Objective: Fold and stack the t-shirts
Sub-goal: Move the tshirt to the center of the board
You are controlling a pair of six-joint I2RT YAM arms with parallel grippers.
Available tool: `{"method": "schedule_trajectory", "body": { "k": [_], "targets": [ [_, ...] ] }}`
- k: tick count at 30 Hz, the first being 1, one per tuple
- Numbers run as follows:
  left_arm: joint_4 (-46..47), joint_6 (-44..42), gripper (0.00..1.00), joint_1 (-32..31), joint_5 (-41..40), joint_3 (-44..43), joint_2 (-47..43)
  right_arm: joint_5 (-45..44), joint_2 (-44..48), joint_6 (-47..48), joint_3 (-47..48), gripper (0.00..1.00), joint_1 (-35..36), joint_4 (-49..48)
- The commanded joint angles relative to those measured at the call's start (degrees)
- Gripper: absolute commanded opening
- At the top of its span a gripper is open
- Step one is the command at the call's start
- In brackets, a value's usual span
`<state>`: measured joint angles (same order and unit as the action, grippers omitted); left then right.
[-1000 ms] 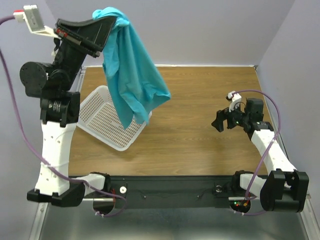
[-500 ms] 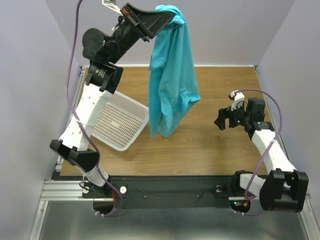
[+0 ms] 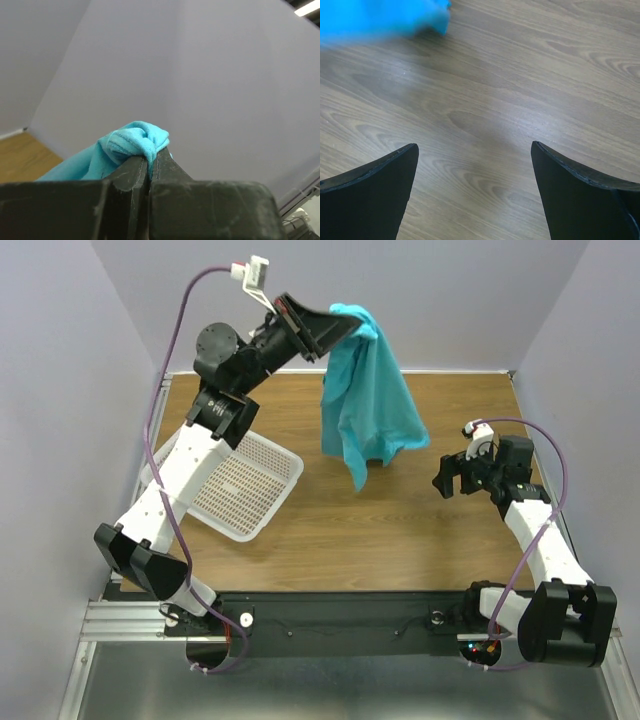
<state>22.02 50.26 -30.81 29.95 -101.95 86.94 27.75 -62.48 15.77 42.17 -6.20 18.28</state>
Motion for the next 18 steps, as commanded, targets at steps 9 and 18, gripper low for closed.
{"method": "schedule_trajectory", "body": {
  "k": [9,18],
  "targets": [
    [-16.56,-31.70,0.80,-4.70,-11.92,21.61,-8.61,-0.24,0.78,-0.21,-0.86,1.00,-0.66,-3.61],
    [-21.67,-29.71,0.86,-4.70,-37.06,37.25,-23.11,1.43,0.43,0.14,-1.04,1.00,-0.83,-3.52]
  ]
}}
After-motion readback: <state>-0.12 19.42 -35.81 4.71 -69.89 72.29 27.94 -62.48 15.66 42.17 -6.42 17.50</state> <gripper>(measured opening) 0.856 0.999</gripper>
